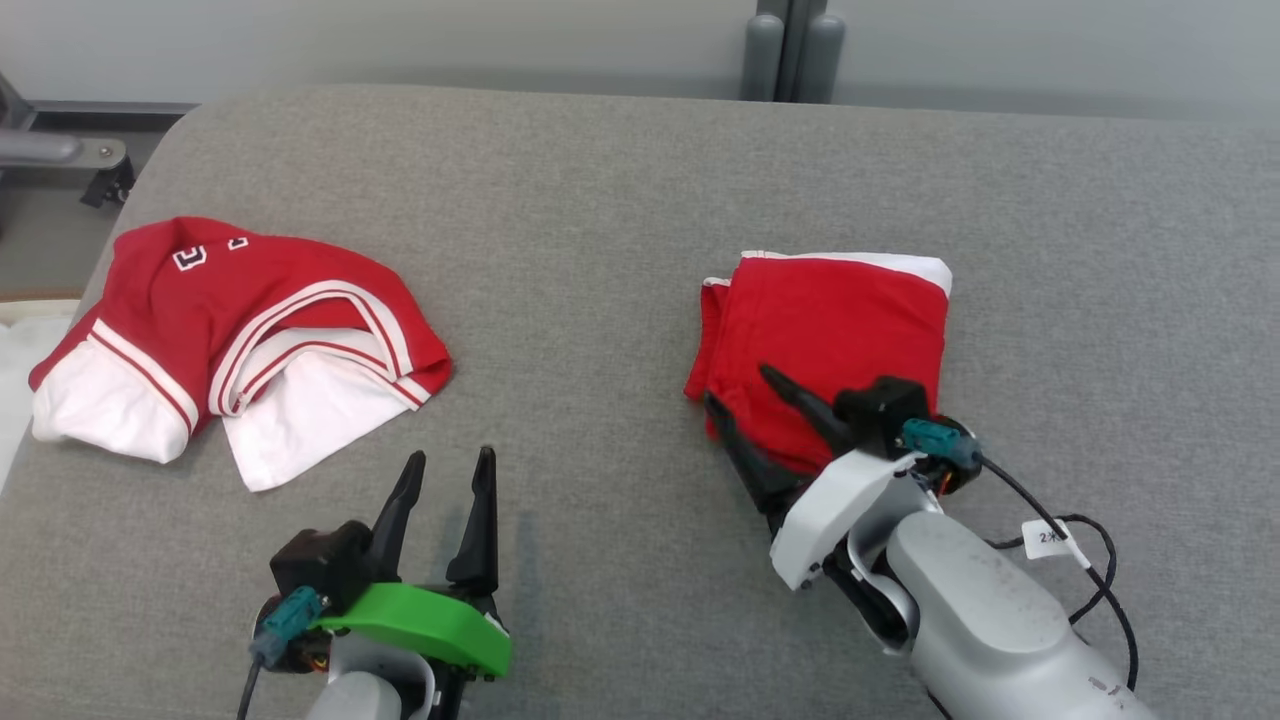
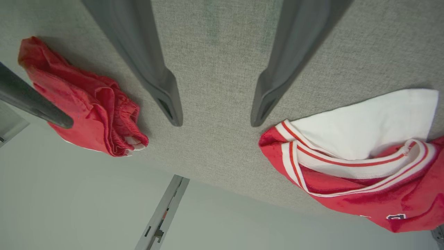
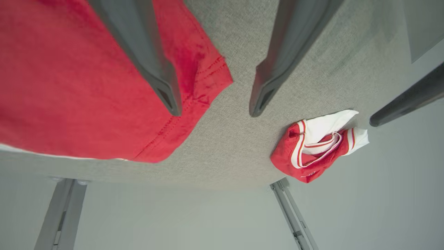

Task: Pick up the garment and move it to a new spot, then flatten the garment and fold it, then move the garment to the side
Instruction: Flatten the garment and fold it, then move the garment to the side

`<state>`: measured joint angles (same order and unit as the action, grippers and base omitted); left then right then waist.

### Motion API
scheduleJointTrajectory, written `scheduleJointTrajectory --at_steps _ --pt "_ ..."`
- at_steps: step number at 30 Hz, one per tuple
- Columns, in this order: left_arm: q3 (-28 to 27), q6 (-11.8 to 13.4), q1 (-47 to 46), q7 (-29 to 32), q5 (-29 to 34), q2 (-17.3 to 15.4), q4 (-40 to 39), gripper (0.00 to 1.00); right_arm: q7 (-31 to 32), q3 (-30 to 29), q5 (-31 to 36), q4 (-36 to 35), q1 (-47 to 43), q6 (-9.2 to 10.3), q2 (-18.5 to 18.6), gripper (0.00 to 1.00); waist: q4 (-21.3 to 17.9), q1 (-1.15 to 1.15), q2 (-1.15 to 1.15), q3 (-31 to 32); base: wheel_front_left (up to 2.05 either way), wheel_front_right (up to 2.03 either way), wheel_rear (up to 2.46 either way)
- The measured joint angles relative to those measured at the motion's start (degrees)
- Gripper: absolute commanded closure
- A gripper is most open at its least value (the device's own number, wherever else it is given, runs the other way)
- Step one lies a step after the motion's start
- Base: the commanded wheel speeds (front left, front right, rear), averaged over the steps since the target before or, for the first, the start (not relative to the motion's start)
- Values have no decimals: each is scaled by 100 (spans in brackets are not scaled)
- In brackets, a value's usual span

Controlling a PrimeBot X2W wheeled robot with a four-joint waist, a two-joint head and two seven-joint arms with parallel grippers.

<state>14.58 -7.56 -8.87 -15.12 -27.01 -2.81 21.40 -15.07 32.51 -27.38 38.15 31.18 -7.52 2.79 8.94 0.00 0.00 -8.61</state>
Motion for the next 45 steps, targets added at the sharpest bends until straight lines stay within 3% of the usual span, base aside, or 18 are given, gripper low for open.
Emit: scheduleJointTrajectory --at_steps 11,18,31,45 --pt "-431 0 -21 0 1200 -3 -167 0 -1 -2320 1430 -1063 -662 0 2 0 -399 0 0 140 0 0 0" --pt "-678 0 191 0 1757 -2 -275 0 -1 -3132 1946 -1213 -1304 0 2 0 -619 0 0 301 0 0 0" --pt "-731 51 943 0 1958 -2 -417 0 -1 -3421 1925 -1049 -2264 0 3 0 -839 0 0 691 0 0 0" --pt "-476 105 881 0 1897 -2 -513 0 -1 -3209 1844 -943 -2038 0 2 0 -804 0 0 550 0 0 0"
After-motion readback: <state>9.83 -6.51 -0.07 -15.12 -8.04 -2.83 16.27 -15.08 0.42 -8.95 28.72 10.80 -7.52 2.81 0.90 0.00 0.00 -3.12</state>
